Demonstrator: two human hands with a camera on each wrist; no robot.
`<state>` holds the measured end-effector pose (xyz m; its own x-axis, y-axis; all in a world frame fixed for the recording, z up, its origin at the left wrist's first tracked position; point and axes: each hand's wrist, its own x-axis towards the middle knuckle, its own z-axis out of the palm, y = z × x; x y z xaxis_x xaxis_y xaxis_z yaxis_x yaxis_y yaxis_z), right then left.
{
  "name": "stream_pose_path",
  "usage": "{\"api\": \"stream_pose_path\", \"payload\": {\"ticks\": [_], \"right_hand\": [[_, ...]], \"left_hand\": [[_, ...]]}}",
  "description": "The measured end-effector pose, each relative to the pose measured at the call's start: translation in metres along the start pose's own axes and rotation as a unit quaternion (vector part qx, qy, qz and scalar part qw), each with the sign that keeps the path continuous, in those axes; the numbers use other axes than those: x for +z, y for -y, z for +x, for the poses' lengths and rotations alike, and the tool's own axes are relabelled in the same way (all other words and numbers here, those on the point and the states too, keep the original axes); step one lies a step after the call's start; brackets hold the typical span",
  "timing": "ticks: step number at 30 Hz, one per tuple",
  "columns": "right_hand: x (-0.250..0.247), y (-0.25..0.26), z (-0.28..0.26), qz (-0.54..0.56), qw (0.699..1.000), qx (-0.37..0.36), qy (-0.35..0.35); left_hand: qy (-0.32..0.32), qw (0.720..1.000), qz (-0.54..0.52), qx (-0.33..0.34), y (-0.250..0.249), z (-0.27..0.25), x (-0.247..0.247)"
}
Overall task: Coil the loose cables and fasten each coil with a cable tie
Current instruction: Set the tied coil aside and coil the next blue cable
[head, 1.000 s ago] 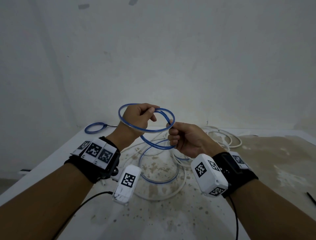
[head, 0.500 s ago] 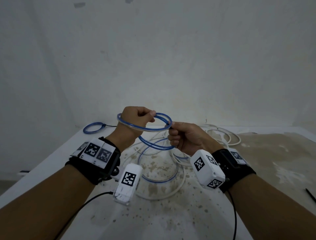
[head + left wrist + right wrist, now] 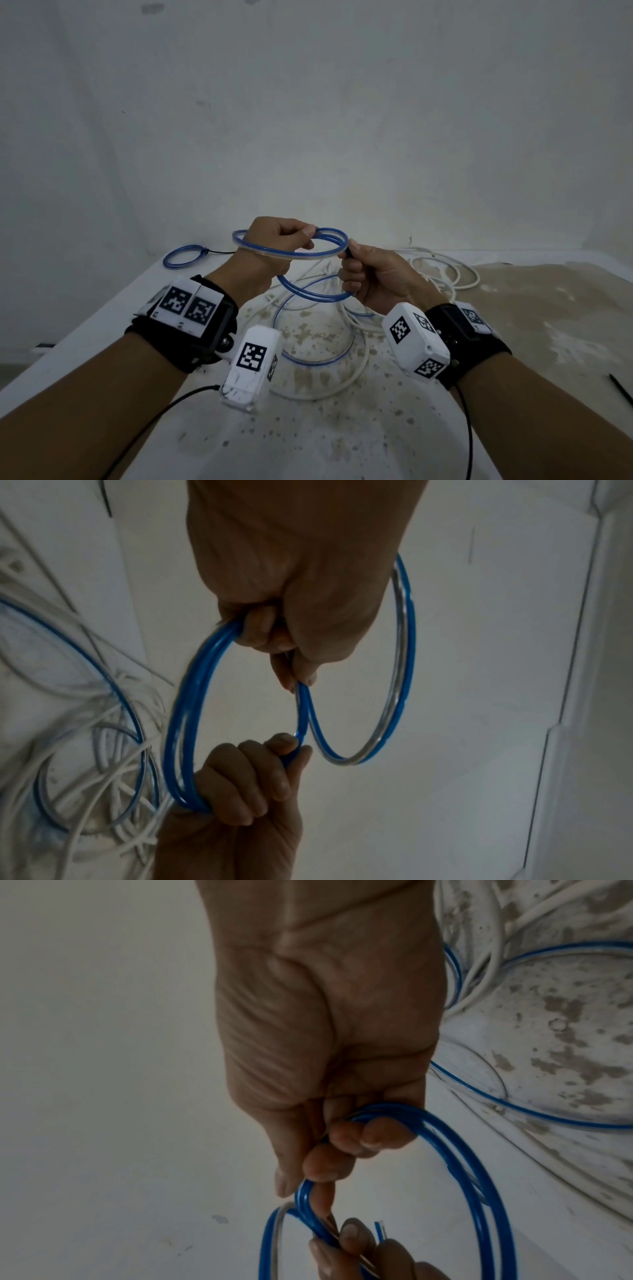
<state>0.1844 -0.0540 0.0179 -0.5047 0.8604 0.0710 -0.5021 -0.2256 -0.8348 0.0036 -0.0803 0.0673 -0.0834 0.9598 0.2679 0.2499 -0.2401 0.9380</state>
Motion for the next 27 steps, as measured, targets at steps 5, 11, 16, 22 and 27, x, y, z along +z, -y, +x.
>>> {"api": "stream_pose_path", "payload": {"ticks": [5, 11, 16, 22, 27], "right_hand": [[0.0018, 0.0000, 0.0043, 0.005, 1.000, -0.005, -0.025], [0.0035, -0.0024, 0.0070, 0.006, 0.999, -0.031, -0.027], [0.0032, -0.0060, 0.0069, 0.021, 0.998, -0.055, -0.036], [0.0028, -0.0072, 0.0080, 0.016, 0.997, -0.052, -0.046], [0.0036, -0.0051, 0.0088, 0.005, 0.999, -0.042, -0.021]], "left_hand": [[-0.033, 0.999, 0.010, 0.012, 0.0036, -0.0008, 0.0030], [-0.083, 0.995, -0.021, -0.040, 0.0044, 0.0020, 0.0075], [-0.076, 0.996, -0.023, -0.036, 0.0072, 0.0006, 0.0068], [-0.068, 0.995, 0.071, 0.021, 0.0071, -0.0020, 0.0052], [-0.091, 0.995, 0.001, -0.044, 0.0027, -0.0010, 0.0068]]}}
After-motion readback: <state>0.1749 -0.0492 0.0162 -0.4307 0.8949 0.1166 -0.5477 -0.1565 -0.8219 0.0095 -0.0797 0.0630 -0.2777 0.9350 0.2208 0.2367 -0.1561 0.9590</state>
